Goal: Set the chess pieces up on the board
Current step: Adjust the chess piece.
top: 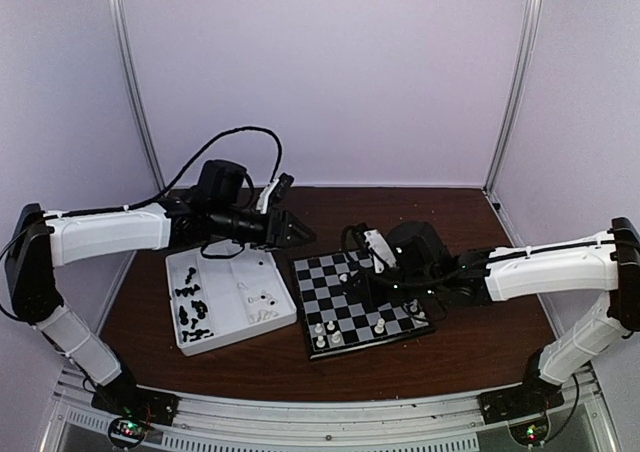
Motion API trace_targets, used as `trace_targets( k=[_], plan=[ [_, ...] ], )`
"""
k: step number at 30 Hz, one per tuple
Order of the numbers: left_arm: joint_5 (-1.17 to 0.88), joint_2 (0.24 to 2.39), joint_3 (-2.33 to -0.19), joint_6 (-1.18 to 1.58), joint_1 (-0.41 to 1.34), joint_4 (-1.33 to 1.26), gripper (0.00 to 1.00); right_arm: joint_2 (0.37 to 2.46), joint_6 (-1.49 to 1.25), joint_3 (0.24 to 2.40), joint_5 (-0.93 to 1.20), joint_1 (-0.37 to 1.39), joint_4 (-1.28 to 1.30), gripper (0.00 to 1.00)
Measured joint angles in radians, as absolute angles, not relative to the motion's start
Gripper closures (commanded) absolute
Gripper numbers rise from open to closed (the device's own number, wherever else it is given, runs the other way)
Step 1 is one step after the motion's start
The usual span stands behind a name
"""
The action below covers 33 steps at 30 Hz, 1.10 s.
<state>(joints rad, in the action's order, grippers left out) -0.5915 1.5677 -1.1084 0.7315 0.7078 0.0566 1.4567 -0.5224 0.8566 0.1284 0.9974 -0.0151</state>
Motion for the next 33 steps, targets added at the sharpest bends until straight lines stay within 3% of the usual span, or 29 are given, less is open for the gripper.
trace_targets(
  k=[11, 18, 33],
  plan=[
    [-0.568, 1.377, -0.925, -0.006, 0.744, 0.044, 0.48, 1.457, -0.525, 0.944, 0.333, 0.988, 0.1, 0.95],
    [-0.66, 1.351, -0.768, -0.511, 0.787, -0.042, 0.42, 1.461, -0.554, 0.984, 0.484, 0.953, 0.115, 0.95],
    [-0.791, 1.548, -0.953, -0.788, 0.788, -0.002, 0.47, 1.546, -0.588, 1.038, 0.688, 0.943, 0.113, 0.95]
  ],
)
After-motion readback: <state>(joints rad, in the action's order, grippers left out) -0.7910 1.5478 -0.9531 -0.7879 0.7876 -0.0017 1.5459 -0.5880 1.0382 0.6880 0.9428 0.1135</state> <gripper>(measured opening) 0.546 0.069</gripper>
